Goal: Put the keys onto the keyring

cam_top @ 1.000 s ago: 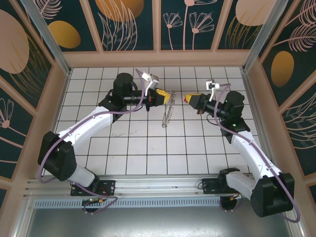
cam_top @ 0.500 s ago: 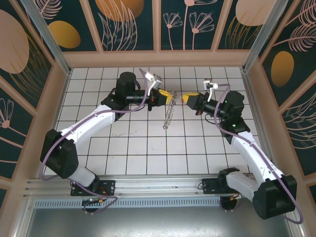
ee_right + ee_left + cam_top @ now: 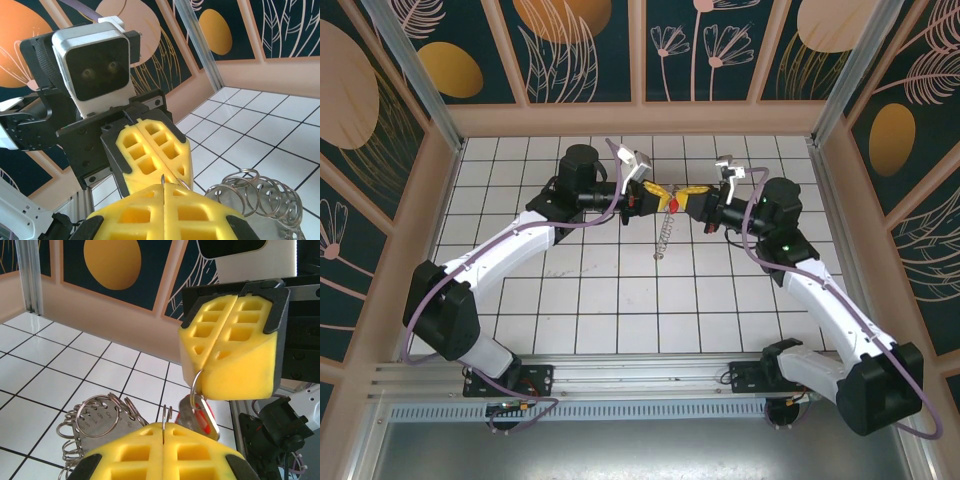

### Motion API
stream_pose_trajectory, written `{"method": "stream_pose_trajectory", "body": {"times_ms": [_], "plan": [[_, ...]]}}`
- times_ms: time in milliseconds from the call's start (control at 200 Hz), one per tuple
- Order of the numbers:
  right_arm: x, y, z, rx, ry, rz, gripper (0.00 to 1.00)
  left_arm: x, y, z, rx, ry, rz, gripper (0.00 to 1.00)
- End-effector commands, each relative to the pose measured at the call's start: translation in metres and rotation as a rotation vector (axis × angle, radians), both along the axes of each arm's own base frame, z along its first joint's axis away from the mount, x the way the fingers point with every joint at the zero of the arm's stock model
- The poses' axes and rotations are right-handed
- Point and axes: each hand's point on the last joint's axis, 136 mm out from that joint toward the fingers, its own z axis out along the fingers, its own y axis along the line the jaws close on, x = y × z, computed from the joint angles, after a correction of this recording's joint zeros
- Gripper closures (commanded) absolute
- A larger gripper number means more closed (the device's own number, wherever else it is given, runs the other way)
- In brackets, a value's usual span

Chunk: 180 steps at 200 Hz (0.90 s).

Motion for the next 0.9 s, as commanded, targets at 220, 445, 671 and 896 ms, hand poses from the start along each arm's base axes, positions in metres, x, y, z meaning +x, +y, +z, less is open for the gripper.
{"method": "stream_pose_trajectory", "body": {"times_ms": [220, 445, 671, 896], "plan": [[0.002, 0.006, 0.010, -0.007, -0.042, 0.005, 1.00, -0.004, -0.005, 0.018, -0.026, -0.053, -0.028, 1.00], [0.007, 0.007, 0.007, -0.020, -0.035, -0.017, 1.00, -0.005, -0.005, 0.018, -0.026, -0.053, -0.030, 1.00], [0.018, 0.003, -0.005, -0.057, -0.008, -0.079, 1.00, -0.007, -0.005, 0.020, -0.029, -0.057, -0.035, 1.00], [0.028, -0.003, -0.021, -0.101, 0.020, -0.143, 1.00, -0.008, -0.003, 0.024, -0.036, -0.068, -0.030, 1.00]]}}
